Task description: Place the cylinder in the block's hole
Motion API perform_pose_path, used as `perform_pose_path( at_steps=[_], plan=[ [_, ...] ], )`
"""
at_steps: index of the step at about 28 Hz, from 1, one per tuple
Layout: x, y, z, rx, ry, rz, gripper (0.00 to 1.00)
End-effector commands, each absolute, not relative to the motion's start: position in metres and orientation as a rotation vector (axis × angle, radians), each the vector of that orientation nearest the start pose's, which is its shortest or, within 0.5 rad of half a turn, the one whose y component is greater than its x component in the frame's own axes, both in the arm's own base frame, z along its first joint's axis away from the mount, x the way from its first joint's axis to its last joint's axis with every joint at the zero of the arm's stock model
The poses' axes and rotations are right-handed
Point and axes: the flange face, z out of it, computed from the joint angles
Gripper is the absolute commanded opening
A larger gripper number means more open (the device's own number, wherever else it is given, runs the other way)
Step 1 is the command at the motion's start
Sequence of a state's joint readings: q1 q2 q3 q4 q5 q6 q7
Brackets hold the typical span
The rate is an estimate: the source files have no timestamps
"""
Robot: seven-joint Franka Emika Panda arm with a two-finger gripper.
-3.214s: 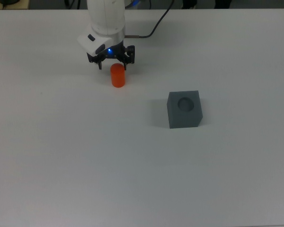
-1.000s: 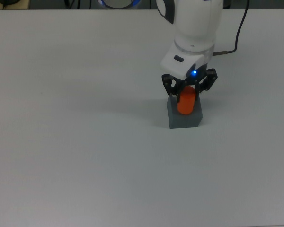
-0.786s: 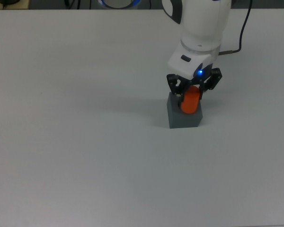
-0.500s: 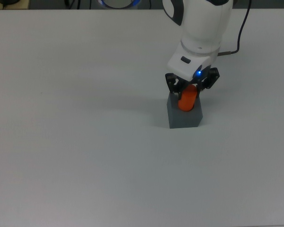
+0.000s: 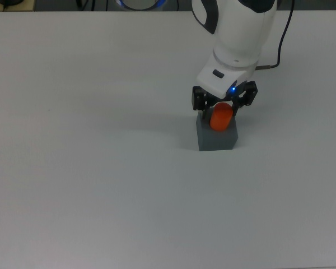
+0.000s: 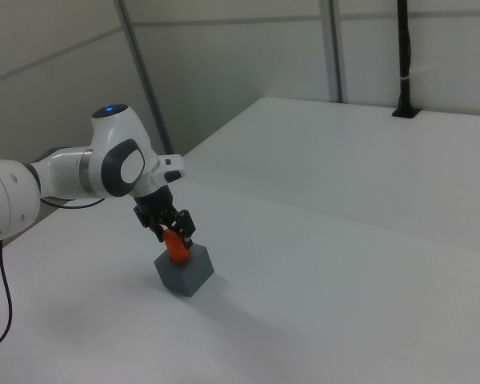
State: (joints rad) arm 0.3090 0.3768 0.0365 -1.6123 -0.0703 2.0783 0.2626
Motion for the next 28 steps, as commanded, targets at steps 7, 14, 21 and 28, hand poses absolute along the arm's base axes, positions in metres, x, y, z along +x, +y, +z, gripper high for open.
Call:
perform_pose_path(
  at_steps=[7, 14, 21, 28],
  plan=[
    [0.621, 0.193, 0.477, -3.200, -0.066, -0.142, 1.00],
    [0.602, 0.132, 0.541, -3.209, 0.062, -0.131, 1.00],
    [0.581, 0.071, 0.589, -3.205, 0.137, -0.126, 1.00],
    [0.567, 0.031, 0.612, -3.200, 0.203, -0.096, 1.00]
  ],
)
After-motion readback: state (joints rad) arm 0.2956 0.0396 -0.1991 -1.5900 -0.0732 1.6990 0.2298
